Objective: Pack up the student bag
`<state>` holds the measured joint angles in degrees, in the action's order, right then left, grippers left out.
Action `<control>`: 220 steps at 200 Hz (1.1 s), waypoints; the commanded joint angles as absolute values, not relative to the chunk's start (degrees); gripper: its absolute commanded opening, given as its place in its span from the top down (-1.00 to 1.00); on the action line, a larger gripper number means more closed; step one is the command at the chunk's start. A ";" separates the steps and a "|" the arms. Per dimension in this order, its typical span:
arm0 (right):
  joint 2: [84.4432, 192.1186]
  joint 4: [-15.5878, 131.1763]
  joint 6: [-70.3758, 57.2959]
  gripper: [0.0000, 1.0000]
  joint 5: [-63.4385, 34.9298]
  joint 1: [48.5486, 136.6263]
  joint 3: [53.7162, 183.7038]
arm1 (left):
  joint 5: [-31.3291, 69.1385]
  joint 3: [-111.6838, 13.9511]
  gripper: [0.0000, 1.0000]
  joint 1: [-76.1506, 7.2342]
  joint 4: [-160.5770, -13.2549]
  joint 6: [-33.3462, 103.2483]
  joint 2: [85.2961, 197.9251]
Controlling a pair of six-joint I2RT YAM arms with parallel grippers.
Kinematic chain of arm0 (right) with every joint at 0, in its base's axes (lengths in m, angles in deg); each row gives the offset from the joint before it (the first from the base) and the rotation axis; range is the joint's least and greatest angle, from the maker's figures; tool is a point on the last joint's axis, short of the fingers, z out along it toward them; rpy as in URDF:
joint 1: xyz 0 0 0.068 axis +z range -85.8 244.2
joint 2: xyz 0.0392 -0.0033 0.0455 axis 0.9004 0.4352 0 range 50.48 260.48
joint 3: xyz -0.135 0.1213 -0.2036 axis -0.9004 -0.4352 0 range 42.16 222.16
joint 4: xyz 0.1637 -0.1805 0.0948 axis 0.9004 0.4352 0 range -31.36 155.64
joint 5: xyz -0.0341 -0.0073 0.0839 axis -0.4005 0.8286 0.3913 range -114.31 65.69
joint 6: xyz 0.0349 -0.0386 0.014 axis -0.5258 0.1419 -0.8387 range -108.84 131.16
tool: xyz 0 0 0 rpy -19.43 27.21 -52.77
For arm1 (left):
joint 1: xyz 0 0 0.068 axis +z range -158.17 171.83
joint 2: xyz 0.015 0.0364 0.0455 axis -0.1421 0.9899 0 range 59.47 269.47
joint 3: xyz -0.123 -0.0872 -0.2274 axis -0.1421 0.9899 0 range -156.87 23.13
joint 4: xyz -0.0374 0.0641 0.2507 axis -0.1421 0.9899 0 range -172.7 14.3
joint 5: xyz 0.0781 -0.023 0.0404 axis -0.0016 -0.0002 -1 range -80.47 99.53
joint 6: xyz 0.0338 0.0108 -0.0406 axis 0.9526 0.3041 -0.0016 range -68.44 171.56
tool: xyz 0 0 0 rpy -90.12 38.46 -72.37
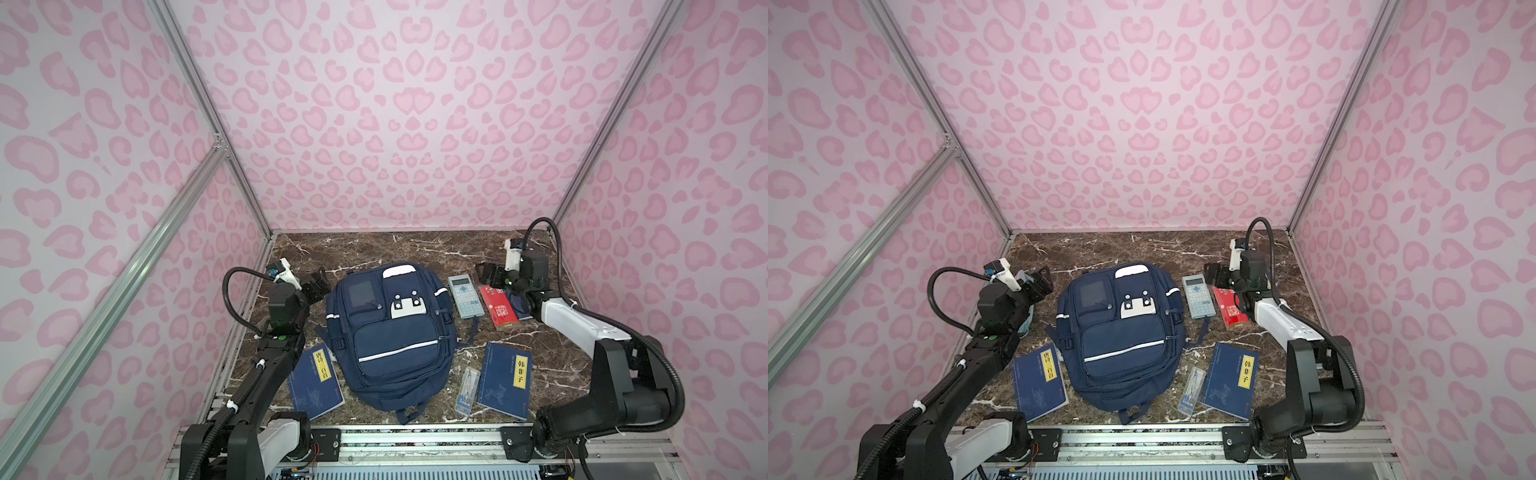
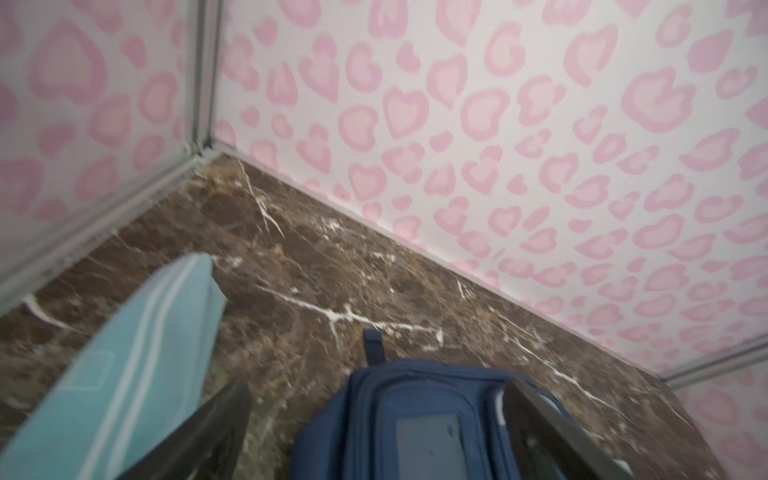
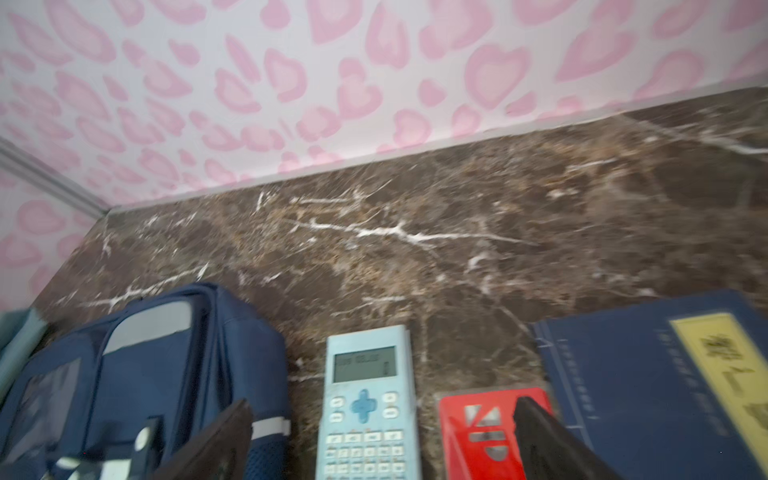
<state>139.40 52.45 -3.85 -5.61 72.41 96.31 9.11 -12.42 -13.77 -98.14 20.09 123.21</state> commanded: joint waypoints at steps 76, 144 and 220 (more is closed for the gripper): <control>163.72 75.44 5.54 -0.83 -2.36 86.22 121.30 | 5.85 -11.76 -0.63 -32.36 -84.75 12.56 139.95; 174.46 82.79 7.00 -0.20 0.59 85.33 133.74 | 3.18 -22.69 0.07 -30.34 -87.30 15.31 156.70; 174.22 85.85 3.55 0.12 -3.27 85.47 136.20 | 5.97 -46.89 0.25 -25.84 -83.76 19.21 171.37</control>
<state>175.38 83.57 5.33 -3.03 85.02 137.64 3.23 -40.85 -25.82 -84.50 17.38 167.58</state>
